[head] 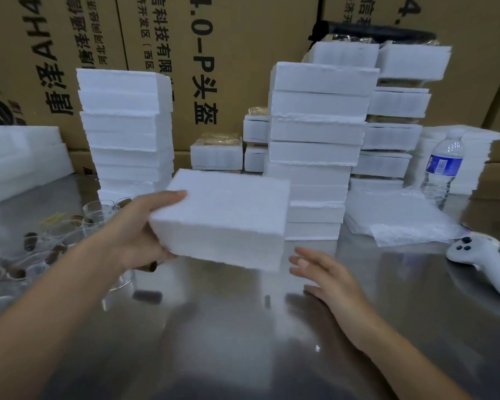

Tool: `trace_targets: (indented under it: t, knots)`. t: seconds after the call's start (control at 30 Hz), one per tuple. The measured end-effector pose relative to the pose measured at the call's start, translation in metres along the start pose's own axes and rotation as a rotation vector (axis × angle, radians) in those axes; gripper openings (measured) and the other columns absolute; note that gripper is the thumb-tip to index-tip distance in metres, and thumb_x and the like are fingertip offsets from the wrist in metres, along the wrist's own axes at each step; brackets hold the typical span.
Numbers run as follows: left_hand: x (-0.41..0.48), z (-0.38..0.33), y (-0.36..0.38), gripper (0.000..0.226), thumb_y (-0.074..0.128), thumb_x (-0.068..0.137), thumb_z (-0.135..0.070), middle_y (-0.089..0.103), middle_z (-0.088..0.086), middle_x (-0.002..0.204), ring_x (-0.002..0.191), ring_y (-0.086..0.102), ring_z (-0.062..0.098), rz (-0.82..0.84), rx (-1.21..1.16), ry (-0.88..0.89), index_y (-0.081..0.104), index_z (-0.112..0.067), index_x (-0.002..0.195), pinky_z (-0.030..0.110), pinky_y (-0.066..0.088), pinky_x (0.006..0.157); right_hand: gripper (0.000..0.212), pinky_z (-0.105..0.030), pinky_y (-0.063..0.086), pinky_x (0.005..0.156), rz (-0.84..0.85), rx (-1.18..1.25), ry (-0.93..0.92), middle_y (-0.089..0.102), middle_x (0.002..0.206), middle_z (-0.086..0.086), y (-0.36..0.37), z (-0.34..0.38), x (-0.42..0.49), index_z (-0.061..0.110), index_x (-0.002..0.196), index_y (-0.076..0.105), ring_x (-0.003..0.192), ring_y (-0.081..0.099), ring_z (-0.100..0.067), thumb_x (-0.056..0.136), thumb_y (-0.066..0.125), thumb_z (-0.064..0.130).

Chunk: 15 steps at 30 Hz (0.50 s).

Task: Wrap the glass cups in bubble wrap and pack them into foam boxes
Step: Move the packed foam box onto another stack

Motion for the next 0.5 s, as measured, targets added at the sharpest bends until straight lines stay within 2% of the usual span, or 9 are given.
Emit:
trace_targets:
  t: [0.07,0.13,0.2,0.27,0.4,0.5]
  knots:
    - [0.004,-0.022,-0.008,0.061,0.074,0.062,-0.027,0.067,0.010,0.114,0.105,0.061,0.033,-0.008,-0.108,0.046,0.059,-0.022,0.121,0.056,0.047,0.089,0.023,-0.004,0.041,0.079,-0.013,-0.359,-0.124,0.065,0.109,0.014,0.002,-0.002,0.002,0.033,0.102,0.060,0.098,0.058,0.007,0.086,0.065,0.017]
    - [0.010,-0.041,-0.014,0.049,0.071,0.069,-0.030,0.070,0.009,0.107,0.097,0.066,0.032,0.011,-0.221,0.104,0.061,-0.024,0.117,0.055,0.051,0.079,0.024,-0.004,0.037,0.087,0.007,-0.604,-0.221,0.058,0.112,0.020,0.005,-0.004,0.004,0.037,0.106,0.057,0.104,0.054,0.006,0.087,0.063,0.023]
    - [0.018,-0.054,-0.017,0.030,0.066,0.078,-0.034,0.073,0.007,0.097,0.088,0.069,0.030,0.013,-0.309,0.143,0.063,-0.026,0.107,0.053,0.052,0.077,0.025,-0.014,0.037,0.096,0.013,-0.726,-0.263,0.056,0.114,0.019,0.006,-0.007,0.006,0.034,0.112,0.058,0.109,0.051,0.002,0.087,0.061,0.029]
    - [0.029,-0.064,-0.020,0.023,0.063,0.082,-0.037,0.074,0.005,0.094,0.083,0.069,0.030,-0.029,-0.346,0.153,0.063,-0.026,0.103,0.050,0.050,0.079,0.028,-0.018,0.034,0.098,0.044,-0.849,-0.325,0.054,0.115,0.019,0.009,-0.010,0.008,0.031,0.116,0.057,0.112,0.047,0.000,0.089,0.057,0.033]
    - [0.053,-0.072,-0.016,0.022,0.065,0.082,-0.036,0.071,0.006,0.098,0.094,0.063,0.031,-0.093,-0.321,0.118,0.061,-0.026,0.101,0.044,0.047,0.079,0.026,-0.016,0.031,0.096,0.071,-0.968,-0.410,0.048,0.116,0.022,0.016,-0.009,0.006,0.035,0.115,0.054,0.112,0.041,0.001,0.090,0.047,0.040]
    - [0.075,-0.067,-0.009,0.028,0.066,0.082,-0.034,0.063,0.007,0.108,0.097,0.061,0.030,-0.109,-0.241,0.106,0.057,-0.026,0.107,0.042,0.051,0.071,0.027,-0.015,0.030,0.095,0.051,-1.000,-0.406,0.046,0.117,0.022,0.019,-0.004,0.009,0.035,0.115,0.053,0.113,0.041,0.000,0.091,0.044,0.042]
Point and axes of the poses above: each hand's wrist, its own x-axis towards the middle knuckle, its own y-axis out of the palm, z = x × y, the point moved 6 cm from there along x, towards the middle knuckle
